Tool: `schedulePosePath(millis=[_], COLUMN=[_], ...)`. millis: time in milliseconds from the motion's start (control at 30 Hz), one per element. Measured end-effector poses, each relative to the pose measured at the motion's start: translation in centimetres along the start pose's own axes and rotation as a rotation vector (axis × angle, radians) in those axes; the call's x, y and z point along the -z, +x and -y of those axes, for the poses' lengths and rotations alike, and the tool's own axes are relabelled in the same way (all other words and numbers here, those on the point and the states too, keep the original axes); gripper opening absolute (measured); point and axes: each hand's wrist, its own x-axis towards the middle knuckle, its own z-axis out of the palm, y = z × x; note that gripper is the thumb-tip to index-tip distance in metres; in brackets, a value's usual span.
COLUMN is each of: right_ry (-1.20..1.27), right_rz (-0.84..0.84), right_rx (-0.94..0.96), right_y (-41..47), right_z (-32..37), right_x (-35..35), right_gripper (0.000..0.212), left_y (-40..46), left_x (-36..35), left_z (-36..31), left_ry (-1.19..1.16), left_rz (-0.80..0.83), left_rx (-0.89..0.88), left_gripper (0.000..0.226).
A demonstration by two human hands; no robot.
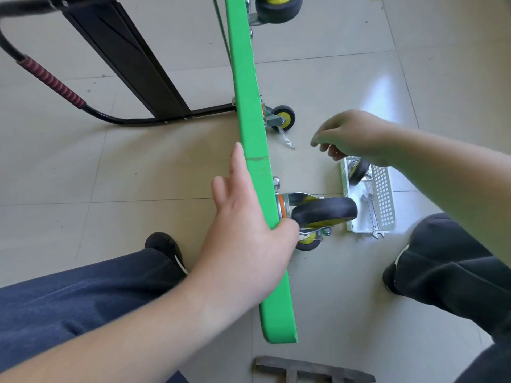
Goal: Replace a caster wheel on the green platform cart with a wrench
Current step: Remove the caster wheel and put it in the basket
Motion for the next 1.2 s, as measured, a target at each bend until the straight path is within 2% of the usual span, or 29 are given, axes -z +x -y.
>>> schedulePosePath(millis=[133,367,567,733,933,1033,1200], right_ry=[-0.135,-0.369,-0.328,-0.194,-0.283,-0.303,-0.244], right_rz=[0.088,0.167,0.166,0.201,0.229,0.231,0.222], right_rx=[0.148,0.215,0.174,0.166,0.184,0.224,0.265], right_y=[-3.7,-9.7,-9.9,-9.1,-8.9,-9.0,-8.9], right_z=[4.6,6.1,5.7,5.9,6.1,6.3,6.3], right_x=[-0.3,-1.6,-2.3,-2.7,-3.0,-2.8,-2.7], right_gripper=[0.016,0.022,0.034,0.033,0.040,0.034,0.010], left_y=[0.1,0.0,0.0,-0.1,0.1,0.0,-0.1], left_x=[-0.1,0.0,0.0,0.1,0.0,0.0,0.1], left_z=[0.2,0.1,0.0,-0.1,0.1,0.0,-0.1], left_ry=[0.003,-0.012,-0.016,-0.012,-0.007,-0.006,-0.011], left_rz=[0.002,0.000,-0.004,-0.004,-0.006,-0.002,0.001], left_rx=[-0.012,-0.008,-0.007,-0.008,0.000,0.005,0.006], left_gripper=[0.106,0.107,0.107,0.108,0.107,0.106,0.106])
